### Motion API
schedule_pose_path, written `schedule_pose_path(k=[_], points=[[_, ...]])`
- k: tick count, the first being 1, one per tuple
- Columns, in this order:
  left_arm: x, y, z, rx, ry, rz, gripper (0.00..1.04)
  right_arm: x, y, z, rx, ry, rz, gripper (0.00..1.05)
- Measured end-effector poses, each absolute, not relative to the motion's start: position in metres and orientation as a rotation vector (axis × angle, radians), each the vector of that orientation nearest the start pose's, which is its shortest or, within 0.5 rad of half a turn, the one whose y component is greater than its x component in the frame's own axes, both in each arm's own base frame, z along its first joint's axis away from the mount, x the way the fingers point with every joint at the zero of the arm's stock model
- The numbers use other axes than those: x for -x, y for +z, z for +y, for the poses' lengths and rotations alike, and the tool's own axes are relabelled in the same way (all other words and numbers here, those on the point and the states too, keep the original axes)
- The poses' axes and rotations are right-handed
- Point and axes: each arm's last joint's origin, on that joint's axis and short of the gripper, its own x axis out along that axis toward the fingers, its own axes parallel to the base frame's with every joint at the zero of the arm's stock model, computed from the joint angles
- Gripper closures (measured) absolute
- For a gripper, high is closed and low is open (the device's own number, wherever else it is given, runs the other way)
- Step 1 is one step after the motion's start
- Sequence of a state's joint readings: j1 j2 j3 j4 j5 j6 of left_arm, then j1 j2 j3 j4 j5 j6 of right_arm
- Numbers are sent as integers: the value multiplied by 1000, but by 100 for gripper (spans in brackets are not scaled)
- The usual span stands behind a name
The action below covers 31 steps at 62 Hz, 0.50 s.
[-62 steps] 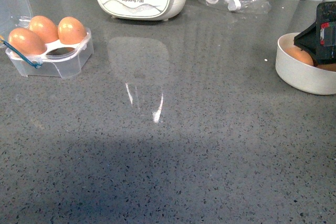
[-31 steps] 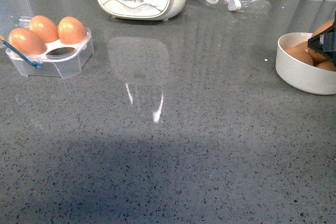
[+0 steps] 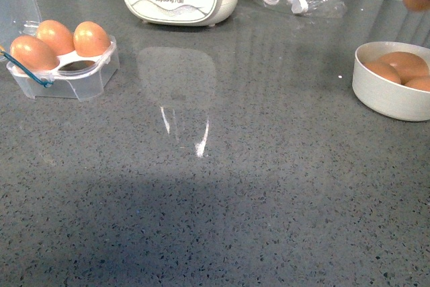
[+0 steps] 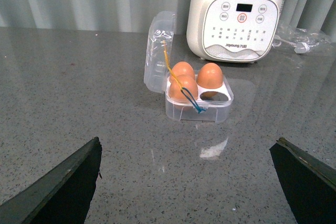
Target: Put egg into box
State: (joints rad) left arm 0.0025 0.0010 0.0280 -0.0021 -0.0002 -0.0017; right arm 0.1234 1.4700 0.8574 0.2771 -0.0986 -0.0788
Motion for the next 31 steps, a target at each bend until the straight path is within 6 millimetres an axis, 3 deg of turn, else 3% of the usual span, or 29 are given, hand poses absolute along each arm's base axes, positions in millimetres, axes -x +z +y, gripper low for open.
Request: schedule_pose_path(k=[8,13,16,22,31], points=[[-96,173,0,2,3,-25,7,-332,268,68,56,298,254,64],[-96,173,0,2,3,-25,7,-342,277,98,36,388,230,64],[-96,173,0,2,3,-25,7,-345,278,115,37,450,237,64],[-96,173,0,2,3,-25,7,-346,267,170,56,674,295,64],[-96,173,0,2,3,-25,7,-348,262,202,76,827,296,64]])
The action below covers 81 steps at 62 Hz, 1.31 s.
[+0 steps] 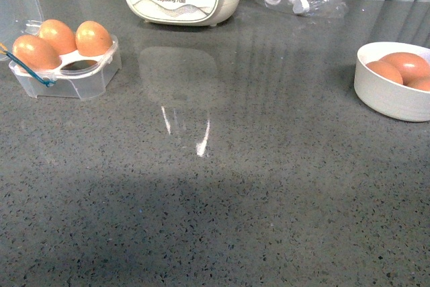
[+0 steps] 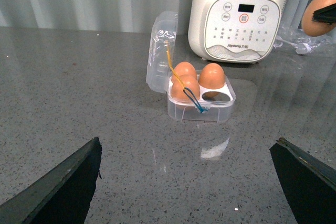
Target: Put egg into box
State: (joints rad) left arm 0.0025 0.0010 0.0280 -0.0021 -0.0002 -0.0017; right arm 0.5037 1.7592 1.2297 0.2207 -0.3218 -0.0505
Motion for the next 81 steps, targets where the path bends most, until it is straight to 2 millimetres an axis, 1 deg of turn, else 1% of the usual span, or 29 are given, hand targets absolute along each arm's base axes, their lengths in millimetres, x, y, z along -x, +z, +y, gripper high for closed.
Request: schedule_pose_path(k=[11,20,28,36,42,59,81], points=[[-96,173,0,2,3,-25,7,-359,262,219,86,896,303,64],[-96,173,0,2,3,-25,7,-366,257,235,90,942,311,64],[-96,173,0,2,3,-25,7,-367,252,249,100,974,309,64],[-96,173,0,2,3,-25,7,-367,243,268,91,1010,305,64],[-96,173,0,2,3,-25,7,-367,237,278,83,1017,297,64],[-96,173,0,2,3,-25,7,-363,223,291,80,1038,324,64],[-96,173,0,2,3,-25,7,-364,216,294,82,1029,331,64]])
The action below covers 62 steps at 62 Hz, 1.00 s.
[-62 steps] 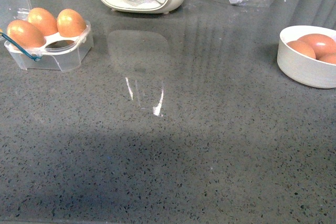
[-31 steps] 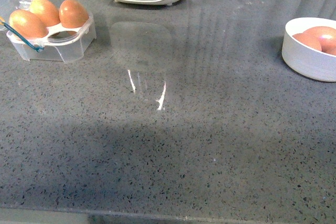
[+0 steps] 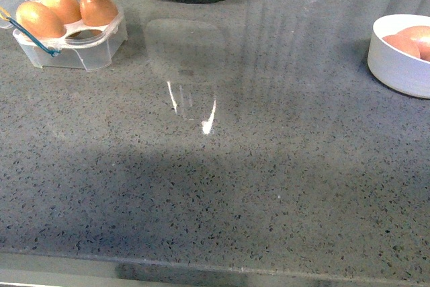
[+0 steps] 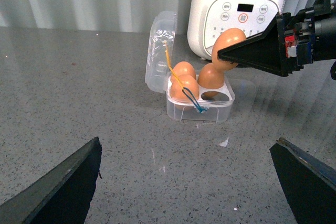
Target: Put egg into box
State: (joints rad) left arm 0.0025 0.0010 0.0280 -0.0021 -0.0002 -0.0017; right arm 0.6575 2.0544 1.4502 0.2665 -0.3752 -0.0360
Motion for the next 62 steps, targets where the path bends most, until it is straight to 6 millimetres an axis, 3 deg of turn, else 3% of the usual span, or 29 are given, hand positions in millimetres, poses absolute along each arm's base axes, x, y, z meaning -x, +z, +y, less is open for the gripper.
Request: schedule_pose_path(k=[41,48,59,62], points=[[-96,173,0,2,3,-25,7,-361,200,300,110,1018,401,63],[-96,173,0,2,3,-25,7,-361,200,299,113,1019,403,47],[-96,173,0,2,3,-25,7,-361,198,296,113,1014,413,9],[-96,173,0,2,3,-25,7,-361,199,294,110,1014,413,5]])
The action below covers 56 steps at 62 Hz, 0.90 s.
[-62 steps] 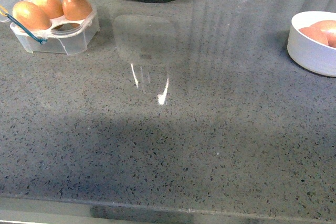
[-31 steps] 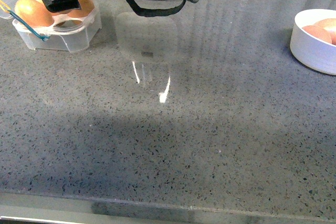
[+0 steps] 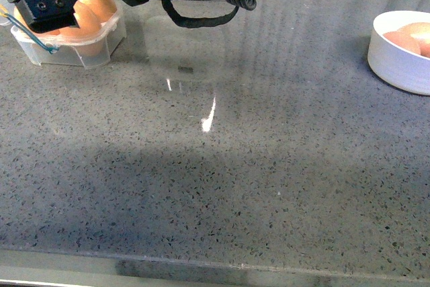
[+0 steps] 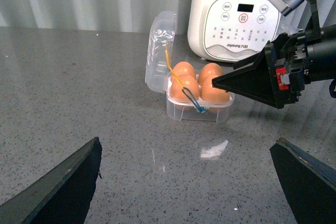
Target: Put egg into box
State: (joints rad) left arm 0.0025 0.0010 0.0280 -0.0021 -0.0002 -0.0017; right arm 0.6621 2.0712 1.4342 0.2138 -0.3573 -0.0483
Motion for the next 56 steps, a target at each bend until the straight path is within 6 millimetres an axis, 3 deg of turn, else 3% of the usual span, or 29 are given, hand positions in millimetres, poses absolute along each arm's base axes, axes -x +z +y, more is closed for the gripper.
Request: schedule_pose_path(k=[13,19,28,32,41,56], points=[[-96,173,0,2,3,-25,7,-366,224,268,70,966,352,7],[-96,173,0,2,3,-25,7,-368,241,233,74,843,287,7],[-96,173,0,2,3,-25,7,-360,241,174,115,652,267,7],[-96,173,0,2,3,-25,7,-349,241,137,136,523,242,7],[-96,173,0,2,3,-25,7,-323,247,86,145,376,195,7],[-96,173,0,2,3,-25,7,-260,245,25,171,214,114,7]])
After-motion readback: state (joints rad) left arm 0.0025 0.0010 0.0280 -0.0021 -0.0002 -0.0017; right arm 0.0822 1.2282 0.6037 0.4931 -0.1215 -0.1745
